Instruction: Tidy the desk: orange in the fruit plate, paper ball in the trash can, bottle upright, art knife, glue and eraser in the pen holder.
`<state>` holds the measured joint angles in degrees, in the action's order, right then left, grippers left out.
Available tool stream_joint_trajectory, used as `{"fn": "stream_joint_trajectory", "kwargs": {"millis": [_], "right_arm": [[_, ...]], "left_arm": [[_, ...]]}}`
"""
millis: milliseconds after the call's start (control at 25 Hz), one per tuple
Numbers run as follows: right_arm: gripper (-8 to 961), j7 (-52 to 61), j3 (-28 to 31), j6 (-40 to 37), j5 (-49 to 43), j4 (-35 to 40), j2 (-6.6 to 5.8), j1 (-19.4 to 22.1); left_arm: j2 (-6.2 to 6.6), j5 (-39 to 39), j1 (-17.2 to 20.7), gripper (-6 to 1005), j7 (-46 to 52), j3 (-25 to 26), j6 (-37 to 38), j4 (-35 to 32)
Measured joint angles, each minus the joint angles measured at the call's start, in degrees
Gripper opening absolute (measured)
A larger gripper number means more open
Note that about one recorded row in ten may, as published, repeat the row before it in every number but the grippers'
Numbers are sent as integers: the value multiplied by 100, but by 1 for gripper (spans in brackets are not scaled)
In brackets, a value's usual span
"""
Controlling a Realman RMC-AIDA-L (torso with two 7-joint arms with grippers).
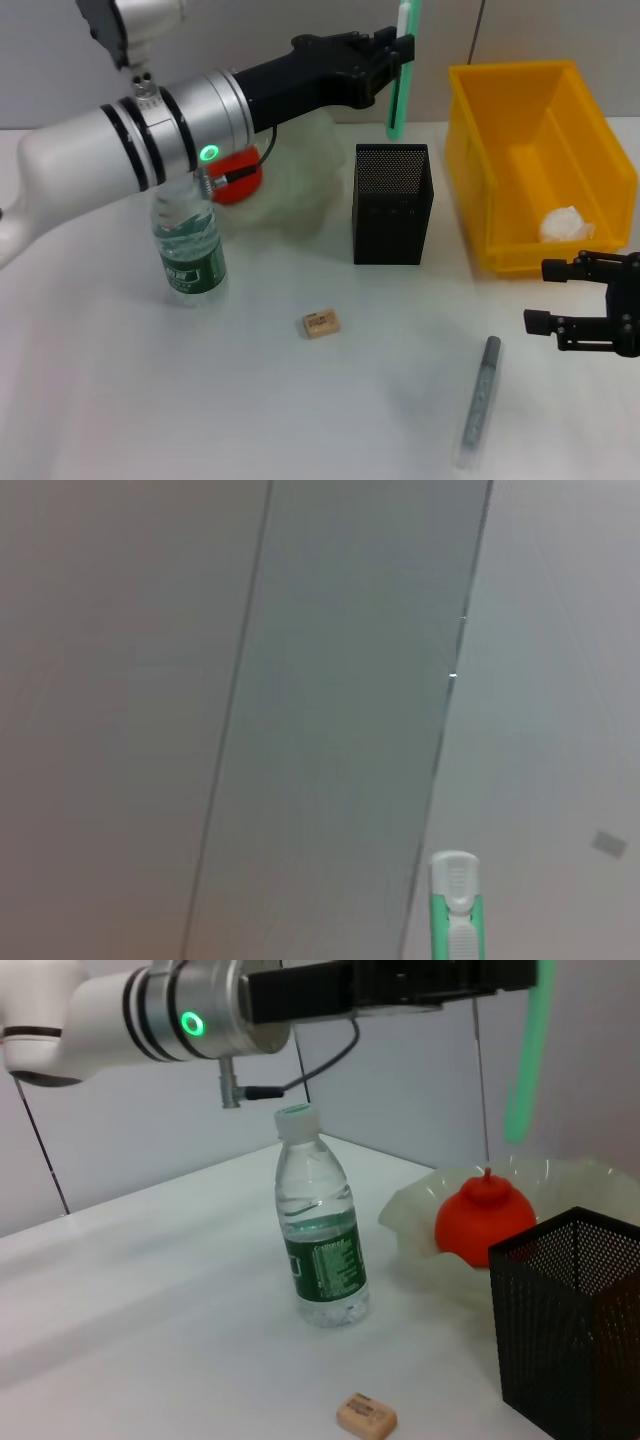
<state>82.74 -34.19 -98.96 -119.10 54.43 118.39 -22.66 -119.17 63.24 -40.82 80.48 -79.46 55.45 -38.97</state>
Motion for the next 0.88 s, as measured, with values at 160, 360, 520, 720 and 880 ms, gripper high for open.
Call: {"fn": "stream_joint_trajectory", "kwargs": {"millis": [160, 360, 520, 720, 880], "right_arm": [[777, -35, 0, 1, 0, -11, 0, -11], [777, -85, 0, 1, 0, -27, -1, -34], [777, -136, 0, 0, 0, -88, -15, -70], [777, -183, 0, 7, 0, -116, -16, -107], [777, -198, 0, 9, 0, -140, -15, -132]], "left_arm": [[-1, -628, -61, 181, -397, -515, -554, 113], [-1, -745, -74, 181, -480, -673, -691, 113], [-2, -1230, -222, 181, -674, -1408, -1555, 118], [-1, -1283, -297, 181, -683, -1688, -1943, 118], [-1, -1283, -305, 181, -690, -1731, -2016, 118]]}}
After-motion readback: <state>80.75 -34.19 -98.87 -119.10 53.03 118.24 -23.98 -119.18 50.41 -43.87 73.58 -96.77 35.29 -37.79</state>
